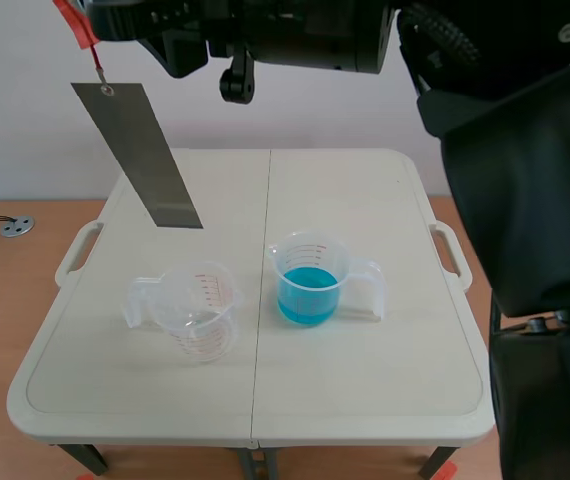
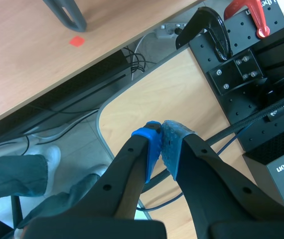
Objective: Hold the metal plate by the orange handle, dip it into the blue solution, take it out and point at it, then put the plate back in the beaker on the left.
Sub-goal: 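Put the plate into the left beaker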
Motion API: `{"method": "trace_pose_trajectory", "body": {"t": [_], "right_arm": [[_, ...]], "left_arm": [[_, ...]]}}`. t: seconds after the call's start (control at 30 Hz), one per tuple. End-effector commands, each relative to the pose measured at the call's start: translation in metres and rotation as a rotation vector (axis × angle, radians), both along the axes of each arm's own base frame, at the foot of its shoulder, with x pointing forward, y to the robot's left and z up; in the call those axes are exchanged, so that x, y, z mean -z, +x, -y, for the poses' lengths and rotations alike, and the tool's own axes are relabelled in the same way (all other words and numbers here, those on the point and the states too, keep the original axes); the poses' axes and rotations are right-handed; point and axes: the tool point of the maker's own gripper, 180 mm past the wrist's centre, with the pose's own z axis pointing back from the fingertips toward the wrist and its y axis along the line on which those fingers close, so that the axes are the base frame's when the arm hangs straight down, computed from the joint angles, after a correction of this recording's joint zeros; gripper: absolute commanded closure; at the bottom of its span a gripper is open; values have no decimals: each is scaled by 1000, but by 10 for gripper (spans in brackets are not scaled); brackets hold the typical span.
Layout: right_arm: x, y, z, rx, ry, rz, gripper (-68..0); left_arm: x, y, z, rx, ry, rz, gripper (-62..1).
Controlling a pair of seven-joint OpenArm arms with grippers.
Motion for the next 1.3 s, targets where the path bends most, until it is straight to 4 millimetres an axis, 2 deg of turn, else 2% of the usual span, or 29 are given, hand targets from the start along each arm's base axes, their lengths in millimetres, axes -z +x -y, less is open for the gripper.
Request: {"method": "trace_pose_trajectory", "body": {"t": [0.0,0.77,1.27], "right_arm": [[-14,-1,-4,-20,46,29,-15],[24,27,-6,42,35,-62,-15],[48,34,-8,47,26,-141,-15]], "left_arm": [[-3,4,-2,-2,0,16,-15],[-3,4,-2,-2,2,16,-15],[-3,4,-2,-2,2,15,-15]]}}
